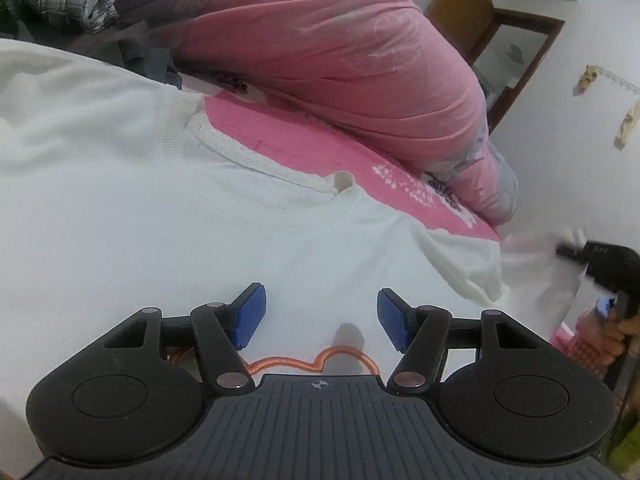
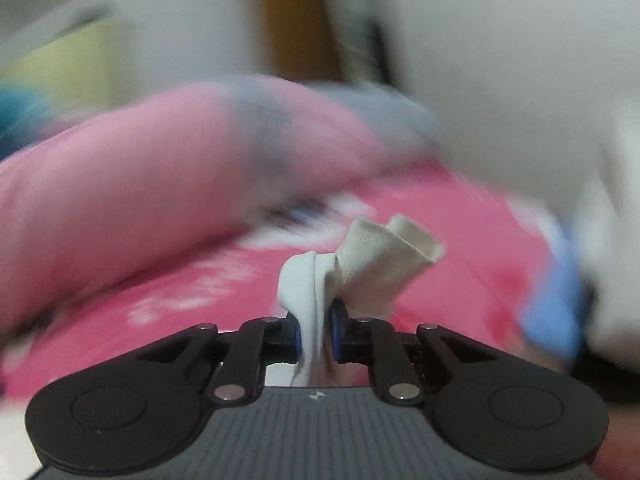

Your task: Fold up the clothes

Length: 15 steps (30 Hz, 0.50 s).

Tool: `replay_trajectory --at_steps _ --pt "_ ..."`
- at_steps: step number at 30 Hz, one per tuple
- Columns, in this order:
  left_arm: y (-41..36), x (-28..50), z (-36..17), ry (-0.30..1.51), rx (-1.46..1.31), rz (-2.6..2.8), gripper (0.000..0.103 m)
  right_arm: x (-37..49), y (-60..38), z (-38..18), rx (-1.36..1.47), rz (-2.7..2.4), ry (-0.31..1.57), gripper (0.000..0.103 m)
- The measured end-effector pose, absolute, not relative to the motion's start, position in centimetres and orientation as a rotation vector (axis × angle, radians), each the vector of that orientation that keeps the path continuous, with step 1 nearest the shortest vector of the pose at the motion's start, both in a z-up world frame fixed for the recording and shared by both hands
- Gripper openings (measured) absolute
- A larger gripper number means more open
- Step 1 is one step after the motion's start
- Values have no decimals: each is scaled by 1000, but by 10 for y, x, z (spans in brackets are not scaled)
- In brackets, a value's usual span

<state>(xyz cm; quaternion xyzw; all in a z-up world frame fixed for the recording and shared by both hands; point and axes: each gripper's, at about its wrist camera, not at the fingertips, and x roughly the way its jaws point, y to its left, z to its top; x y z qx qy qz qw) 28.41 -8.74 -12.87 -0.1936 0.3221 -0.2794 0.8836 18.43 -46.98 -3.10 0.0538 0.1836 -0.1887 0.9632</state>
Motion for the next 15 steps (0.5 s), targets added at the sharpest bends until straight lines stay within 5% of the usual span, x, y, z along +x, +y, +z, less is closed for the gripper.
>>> replay_trajectory --at_steps 4,6,8,15 --pt "-85 283 -129 670 -410 -583 62 167 -359 -53 -441 -26 465 23" --pt "-85 283 -130 670 -407 -583 62 153 -319 -80 -638 84 557 46" --pt "-84 283 -130 670 -409 -584 62 137 -299 -102 -768 137 598 48" --pt "-84 283 -130 668 -405 -585 62 115 -309 -64 -496 173 573 58"
